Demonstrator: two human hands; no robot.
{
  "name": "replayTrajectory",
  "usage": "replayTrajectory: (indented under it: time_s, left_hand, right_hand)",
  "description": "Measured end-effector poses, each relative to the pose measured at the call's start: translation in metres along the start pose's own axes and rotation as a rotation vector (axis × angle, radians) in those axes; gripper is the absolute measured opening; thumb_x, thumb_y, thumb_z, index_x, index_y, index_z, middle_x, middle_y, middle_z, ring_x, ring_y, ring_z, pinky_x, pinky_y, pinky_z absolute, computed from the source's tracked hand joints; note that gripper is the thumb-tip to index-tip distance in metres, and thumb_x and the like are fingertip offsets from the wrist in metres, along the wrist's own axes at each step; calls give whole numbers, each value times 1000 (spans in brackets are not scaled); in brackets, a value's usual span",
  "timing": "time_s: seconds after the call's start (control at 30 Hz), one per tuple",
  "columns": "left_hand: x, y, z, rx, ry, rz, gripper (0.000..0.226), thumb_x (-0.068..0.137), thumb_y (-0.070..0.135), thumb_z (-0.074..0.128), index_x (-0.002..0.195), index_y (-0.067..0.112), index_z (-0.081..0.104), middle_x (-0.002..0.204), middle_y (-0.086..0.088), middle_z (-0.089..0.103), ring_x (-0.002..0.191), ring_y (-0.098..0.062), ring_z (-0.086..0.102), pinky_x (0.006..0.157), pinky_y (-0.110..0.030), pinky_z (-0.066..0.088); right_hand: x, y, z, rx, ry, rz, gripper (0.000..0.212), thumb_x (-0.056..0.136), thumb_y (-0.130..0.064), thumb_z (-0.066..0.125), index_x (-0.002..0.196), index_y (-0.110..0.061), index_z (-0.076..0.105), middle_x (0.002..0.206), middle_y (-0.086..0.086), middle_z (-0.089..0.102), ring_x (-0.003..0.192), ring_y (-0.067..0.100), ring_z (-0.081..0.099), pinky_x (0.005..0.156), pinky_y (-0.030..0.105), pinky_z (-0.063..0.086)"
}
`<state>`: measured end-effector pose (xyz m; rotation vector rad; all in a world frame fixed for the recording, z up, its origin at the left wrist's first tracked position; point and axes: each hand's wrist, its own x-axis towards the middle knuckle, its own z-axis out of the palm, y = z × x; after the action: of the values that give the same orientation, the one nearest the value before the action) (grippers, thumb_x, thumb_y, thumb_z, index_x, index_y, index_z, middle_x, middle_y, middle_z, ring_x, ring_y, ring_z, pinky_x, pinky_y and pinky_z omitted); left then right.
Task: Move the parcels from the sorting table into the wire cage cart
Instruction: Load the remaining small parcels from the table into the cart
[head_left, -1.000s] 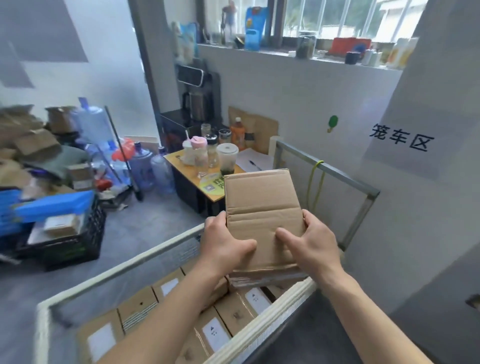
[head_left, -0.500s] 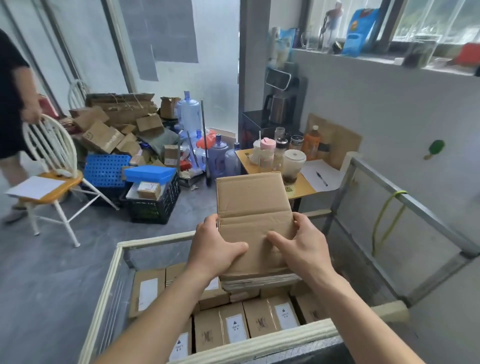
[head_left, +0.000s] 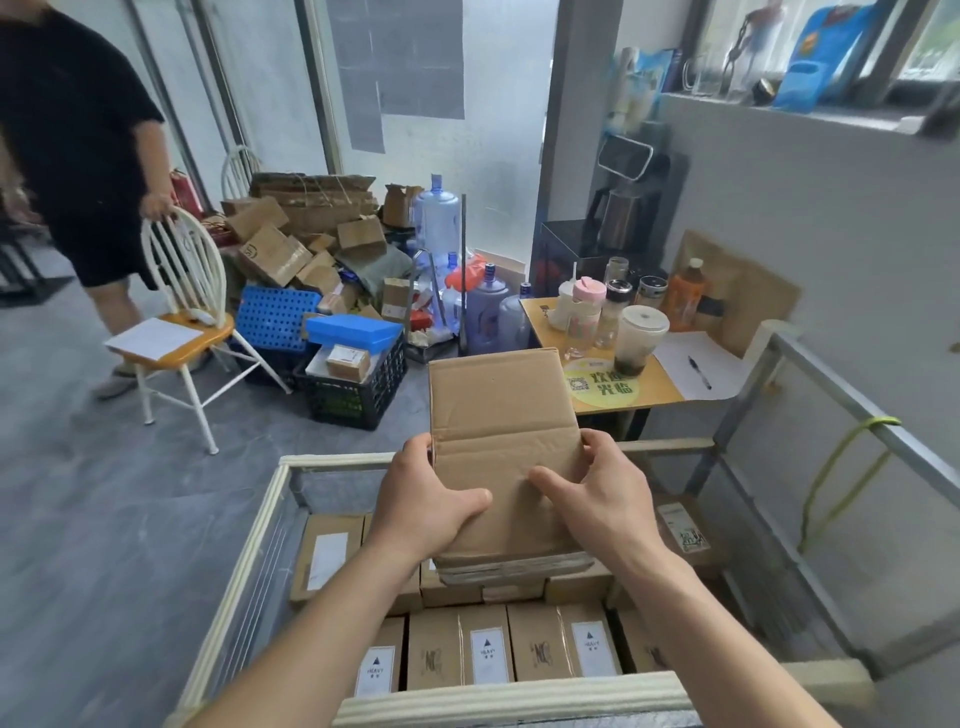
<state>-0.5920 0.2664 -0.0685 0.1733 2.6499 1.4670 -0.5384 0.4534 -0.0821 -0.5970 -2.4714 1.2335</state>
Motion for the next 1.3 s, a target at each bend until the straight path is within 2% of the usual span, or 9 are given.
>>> replayTrajectory:
  time_s: [0.23,0.37,0.57,0.73,0.9,1.03,1.17,1.23,1.3]
  left_hand:
    - [22,-42,-39,2,-8,-44,74,66,34,86,130,23,51,119,3,63,103,-18,62,87,-41,57]
    - [47,-77,-75,-5,-45,-57,83,67,34,86,140,20,49,127,-1,61,112,-24,61,92,-44,55]
    - [88,-136,-139,-33,-98,-91,86,65,31,84,142,21,47,127,-2,63,112,-24,63,93,-44,55]
    - [111,-181,-176,-14,-146,-112,64,64,29,84,122,25,57,114,0,66,98,-19,66,86,-42,57]
    - [126,-219,-182,15,-189,-153,74,64,31,85,131,22,54,119,-1,63,102,-19,64,89,-38,56]
    - [132,-252,-170,32,-200,-200,76,64,32,86,132,22,53,121,2,62,100,-15,63,82,-29,55]
    - [133,-293,-147,80,-209,-285,97,67,32,87,149,17,39,143,1,50,122,-18,55,96,-28,48]
    - [132,-316,-132,98,-219,-320,96,69,31,88,149,18,38,147,2,47,125,-16,52,95,-26,46]
    - [130,-340,-117,125,-235,-370,92,69,32,87,147,19,40,145,2,49,123,-18,55,99,-34,50]
  right_hand:
    - [2,-26,57,-50,-7,-10,66,77,-50,79,133,-30,51,91,-26,46,84,-2,51,71,22,44]
    - [3,-55,105,-104,-33,-6,45,78,-49,77,110,-41,47,91,-21,54,85,1,54,75,28,48]
    - [3,-97,187,-126,-65,73,50,78,-51,76,120,-32,56,105,-11,64,96,11,60,85,37,54]
    - [-2,-115,248,-163,-72,126,51,78,-51,77,119,-33,53,107,-10,61,95,11,57,79,32,48]
    - [-3,-107,286,-194,-103,207,72,76,-53,76,137,-28,48,110,-10,58,98,12,55,82,31,48]
    - [0,-87,311,-207,-141,246,66,74,-51,78,130,-29,50,103,-12,57,91,9,53,77,29,43]
    - [-2,-53,339,-228,-213,298,50,75,-48,80,110,-34,46,89,-22,51,78,1,49,64,21,38]
    - [-4,-32,357,-225,-252,329,49,75,-45,80,104,-35,41,87,-22,49,79,5,49,63,22,37]
    - [-8,-8,376,-235,-294,365,52,75,-43,79,104,-35,37,85,-23,45,82,10,48,67,26,38]
